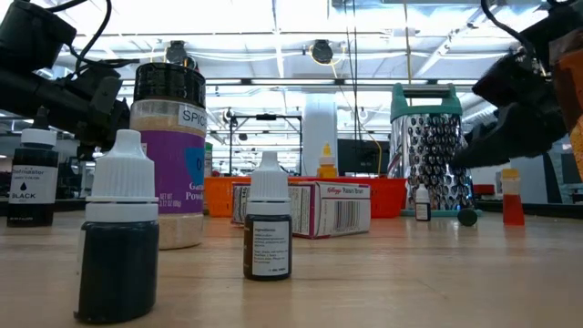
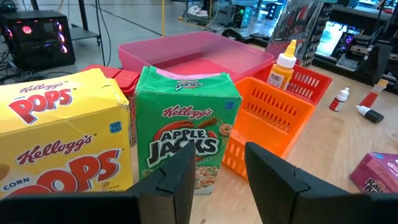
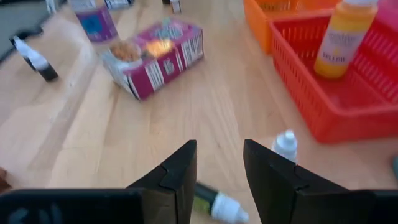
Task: Pick & Place Kitchen Items
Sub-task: Put the bottom red food coloring bottle into the red bin
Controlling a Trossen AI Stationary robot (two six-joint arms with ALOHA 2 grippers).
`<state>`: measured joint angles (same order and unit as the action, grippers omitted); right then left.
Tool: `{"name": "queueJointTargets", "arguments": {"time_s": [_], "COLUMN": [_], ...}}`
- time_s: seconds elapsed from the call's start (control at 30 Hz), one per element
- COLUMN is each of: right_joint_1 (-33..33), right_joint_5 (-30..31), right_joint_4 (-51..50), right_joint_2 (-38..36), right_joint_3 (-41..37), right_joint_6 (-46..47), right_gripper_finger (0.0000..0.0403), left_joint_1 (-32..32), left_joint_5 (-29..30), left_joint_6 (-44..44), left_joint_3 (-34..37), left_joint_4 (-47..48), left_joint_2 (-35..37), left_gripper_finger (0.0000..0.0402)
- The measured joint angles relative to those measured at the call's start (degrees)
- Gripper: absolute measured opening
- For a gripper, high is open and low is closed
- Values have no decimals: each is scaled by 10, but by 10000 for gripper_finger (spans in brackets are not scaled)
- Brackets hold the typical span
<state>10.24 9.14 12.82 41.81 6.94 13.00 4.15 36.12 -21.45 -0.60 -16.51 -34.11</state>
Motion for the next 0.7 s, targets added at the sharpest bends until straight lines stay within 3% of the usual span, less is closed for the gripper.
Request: {"name": "queueJointTargets", "arguments": {"time_s": [0.7], "right_joint_1": [0], "right_joint_5": [10], "right_joint_4": [-75], "right_joint_2": [-1], "right_joint_3": [-6], "right_joint_6": [74], "right_gripper_finger": [124], "left_joint_1": [0], "left_joint_5": [0], "left_joint_6": [0], "left_joint_3": [0], "left_joint_4": [0], "left_joint_2": [0], "left_gripper_finger": [141]}}
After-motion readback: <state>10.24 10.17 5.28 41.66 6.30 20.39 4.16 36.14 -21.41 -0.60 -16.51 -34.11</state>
